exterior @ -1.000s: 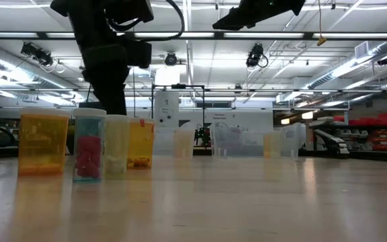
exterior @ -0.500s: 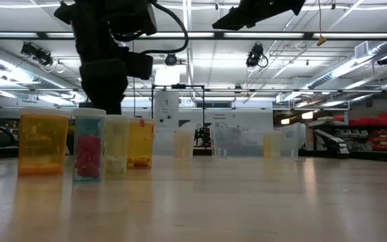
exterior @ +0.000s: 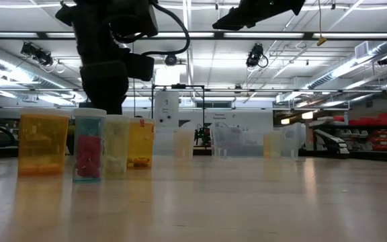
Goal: Pick and place medicine bottles into bin by pill shape (circle, oval)
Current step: Put the large orange pill bottle into the left transparent bin
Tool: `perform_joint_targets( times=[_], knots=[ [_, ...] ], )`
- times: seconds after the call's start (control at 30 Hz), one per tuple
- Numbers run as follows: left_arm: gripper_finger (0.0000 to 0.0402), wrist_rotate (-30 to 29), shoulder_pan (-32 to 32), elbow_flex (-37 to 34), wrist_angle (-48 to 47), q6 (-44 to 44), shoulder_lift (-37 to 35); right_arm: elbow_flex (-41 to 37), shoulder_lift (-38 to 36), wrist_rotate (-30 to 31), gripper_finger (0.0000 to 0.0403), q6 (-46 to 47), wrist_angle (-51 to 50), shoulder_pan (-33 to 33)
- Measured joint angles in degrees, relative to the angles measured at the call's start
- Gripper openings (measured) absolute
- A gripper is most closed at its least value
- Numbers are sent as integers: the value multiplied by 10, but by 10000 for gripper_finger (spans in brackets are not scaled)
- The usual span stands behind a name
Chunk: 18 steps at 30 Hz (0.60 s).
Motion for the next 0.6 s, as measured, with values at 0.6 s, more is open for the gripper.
perform_joint_targets(
  times=[0.6],
  knots=[
    [219,15,67,63,-37,90,0,0,0,0,244,10,-5,0]
  ],
)
